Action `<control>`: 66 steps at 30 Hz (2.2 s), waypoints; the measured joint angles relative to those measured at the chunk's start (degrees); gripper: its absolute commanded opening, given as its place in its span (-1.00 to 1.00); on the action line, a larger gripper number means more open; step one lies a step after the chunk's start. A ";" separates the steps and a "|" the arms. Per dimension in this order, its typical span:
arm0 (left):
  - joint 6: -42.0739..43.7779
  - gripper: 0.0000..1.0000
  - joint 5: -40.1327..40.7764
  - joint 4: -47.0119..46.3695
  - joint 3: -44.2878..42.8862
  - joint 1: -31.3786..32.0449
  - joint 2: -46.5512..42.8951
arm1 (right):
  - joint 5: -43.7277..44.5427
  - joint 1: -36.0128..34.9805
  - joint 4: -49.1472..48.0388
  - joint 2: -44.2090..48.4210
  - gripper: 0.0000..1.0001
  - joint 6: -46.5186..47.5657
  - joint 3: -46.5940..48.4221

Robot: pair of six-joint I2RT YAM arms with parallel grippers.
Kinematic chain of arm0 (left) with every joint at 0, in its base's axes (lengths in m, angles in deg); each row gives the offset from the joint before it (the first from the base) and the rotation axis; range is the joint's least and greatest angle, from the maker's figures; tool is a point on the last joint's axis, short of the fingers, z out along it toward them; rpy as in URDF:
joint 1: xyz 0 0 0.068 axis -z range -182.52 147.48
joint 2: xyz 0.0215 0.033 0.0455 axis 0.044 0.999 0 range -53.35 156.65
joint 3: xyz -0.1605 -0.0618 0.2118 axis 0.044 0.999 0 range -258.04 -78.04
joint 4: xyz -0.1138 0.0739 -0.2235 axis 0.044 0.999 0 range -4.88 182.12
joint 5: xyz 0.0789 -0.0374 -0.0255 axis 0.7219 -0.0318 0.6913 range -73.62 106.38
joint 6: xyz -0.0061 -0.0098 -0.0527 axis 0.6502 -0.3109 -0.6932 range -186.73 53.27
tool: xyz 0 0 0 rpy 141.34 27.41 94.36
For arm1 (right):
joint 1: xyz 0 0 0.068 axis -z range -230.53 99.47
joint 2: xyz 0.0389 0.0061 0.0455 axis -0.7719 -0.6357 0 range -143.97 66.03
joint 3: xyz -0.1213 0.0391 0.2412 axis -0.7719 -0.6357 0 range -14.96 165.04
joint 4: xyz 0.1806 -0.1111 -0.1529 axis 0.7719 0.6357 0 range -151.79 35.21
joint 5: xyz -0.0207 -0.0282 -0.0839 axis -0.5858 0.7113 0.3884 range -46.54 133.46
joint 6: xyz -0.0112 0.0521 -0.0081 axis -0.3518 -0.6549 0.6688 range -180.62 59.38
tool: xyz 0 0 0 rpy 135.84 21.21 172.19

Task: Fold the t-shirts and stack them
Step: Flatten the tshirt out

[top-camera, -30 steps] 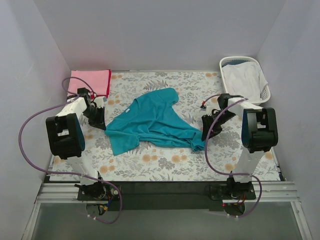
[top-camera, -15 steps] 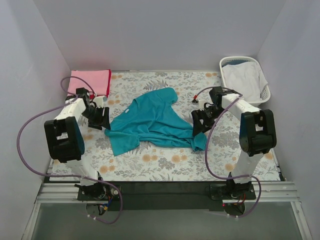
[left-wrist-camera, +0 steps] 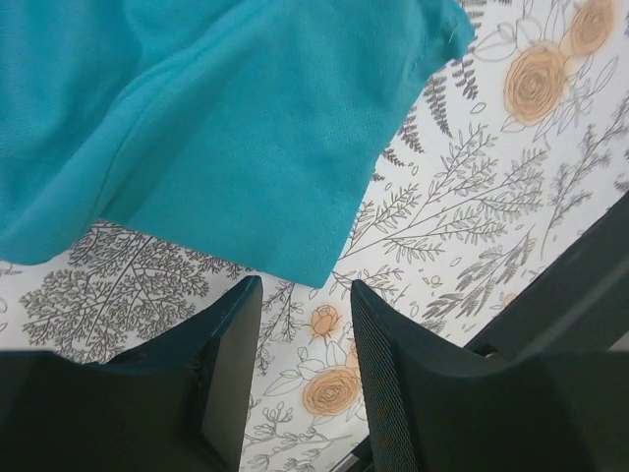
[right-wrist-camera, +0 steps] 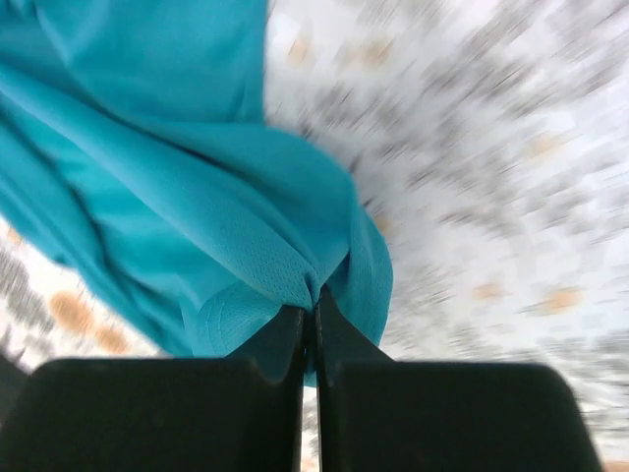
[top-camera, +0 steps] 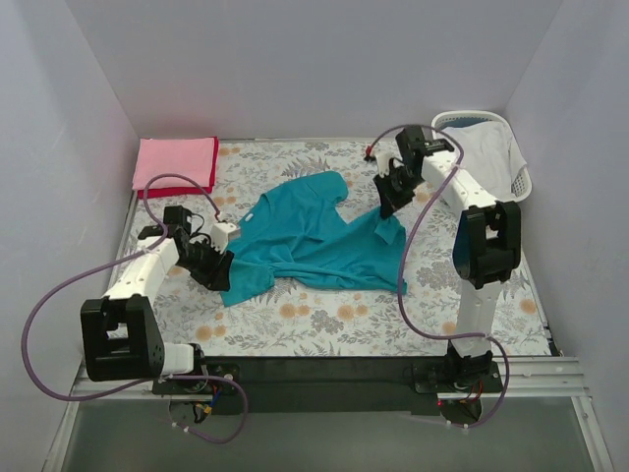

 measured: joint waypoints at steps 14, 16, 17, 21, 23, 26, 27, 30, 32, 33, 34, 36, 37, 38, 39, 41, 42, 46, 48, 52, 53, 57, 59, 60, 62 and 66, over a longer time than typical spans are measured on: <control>3.02 -0.10 5.51 -12.48 8.76 6.62 3.08 | 10.45 2.12 -9.46 -15.47 -0.76 -2.32 14.73; 2.75 -0.08 5.57 -12.96 8.74 6.62 2.60 | 11.17 2.16 -10.62 -15.67 0.12 -3.43 14.67; 2.60 -0.08 5.57 -12.98 8.72 6.67 2.05 | 11.37 2.19 -11.08 -15.43 0.32 -3.30 14.69; 1.73 -0.08 5.20 -11.80 7.82 7.23 -0.46 | 11.56 2.29 -13.03 -9.94 0.50 -1.40 8.61; 0.76 -0.08 4.26 -11.32 7.19 8.17 -1.73 | 11.39 2.43 -12.68 -4.11 0.42 0.22 2.27; -0.24 -0.10 3.58 -10.95 6.97 10.78 -3.23 | 10.29 2.47 -11.30 7.48 0.24 3.41 -7.56; -0.44 -0.10 3.52 -10.88 7.04 11.78 -3.28 | 9.79 2.45 -10.40 10.49 0.13 4.13 -9.60; -1.14 -0.10 3.58 -11.47 8.09 14.16 -3.21 | 8.11 2.25 -9.38 18.93 0.00 6.93 -17.22; -1.92 -0.10 3.82 -11.72 9.01 14.99 -2.99 | 7.72 1.77 -8.63 21.94 -0.07 8.46 -22.56; -2.19 -0.10 4.02 -11.76 9.20 15.30 -2.75 | 7.67 1.40 -8.24 22.95 -0.15 9.55 -26.14; -2.54 -0.10 4.17 -11.96 9.29 15.56 -2.45 | 7.69 1.22 -7.63 23.10 -0.18 10.16 -28.04; -3.13 -0.10 4.46 -12.33 9.29 16.13 -1.88 | 7.96 0.63 -7.37 23.06 -0.23 11.87 -32.72; -3.41 -0.10 4.63 -12.50 9.29 16.37 -1.66 | 8.35 0.50 -7.28 23.06 -0.23 12.87 -34.91; -3.58 -0.10 4.85 -12.61 9.29 16.61 -1.51 | 8.68 0.46 -7.19 23.06 -0.22 13.60 -36.48; -3.67 -0.10 5.01 -12.72 9.29 16.85 -1.40 | 8.94 0.48 -7.34 23.06 -0.23 14.29 -37.64; -4.02 -0.10 5.46 -12.96 9.29 17.33 -1.27 | 9.70 0.50 -7.54 23.10 -0.23 15.74 -39.36; -4.11 -0.09 5.60 -13.05 9.29 17.44 -1.25 | 9.92 0.50 -7.72 23.15 -0.22 16.20 -39.78; -4.48 -0.09 5.95 -13.35 9.29 17.73 -1.25 | 10.75 0.39 -9.46 23.65 -0.21 17.62 -41.18; -4.59 -0.08 5.99 -13.46 9.29 17.84 -1.25 | 11.04 0.13 -10.12 23.69 -0.21 17.81 -41.38; -4.63 -0.07 6.34 -13.60 9.31 17.92 -1.25 | 11.58 -1.14 -11.39 23.69 -0.20 17.92 -41.64; -4.63 -0.07 6.40 -13.62 9.33 17.92 -1.25 | 11.80 -1.66 -11.78 23.69 -0.20 17.97 -41.75; -4.68 -0.07 6.75 -13.66 9.38 17.92 -1.25 | 12.87 -3.23 -13.18 23.69 -0.26 18.32 -42.97; -4.83 -0.05 6.86 -13.66 9.38 17.92 -1.25 | 13.68 -3.52 -13.68 23.69 -0.27 18.80 -43.63; -4.90 -0.05 6.95 -13.66 9.38 17.92 -1.25 | 13.88 -3.52 -13.86 23.69 -0.27 18.88 -43.80; -4.90 -0.04 7.02 -13.66 9.38 17.92 -1.25 | 14.73 -3.52 -14.40 23.69 -0.27 19.12 -44.37; -4.59 -0.05 7.06 -13.68 9.62 17.92 -1.27 | 16.15 -3.52 -15.32 23.80 -0.33 19.41 -45.62</control>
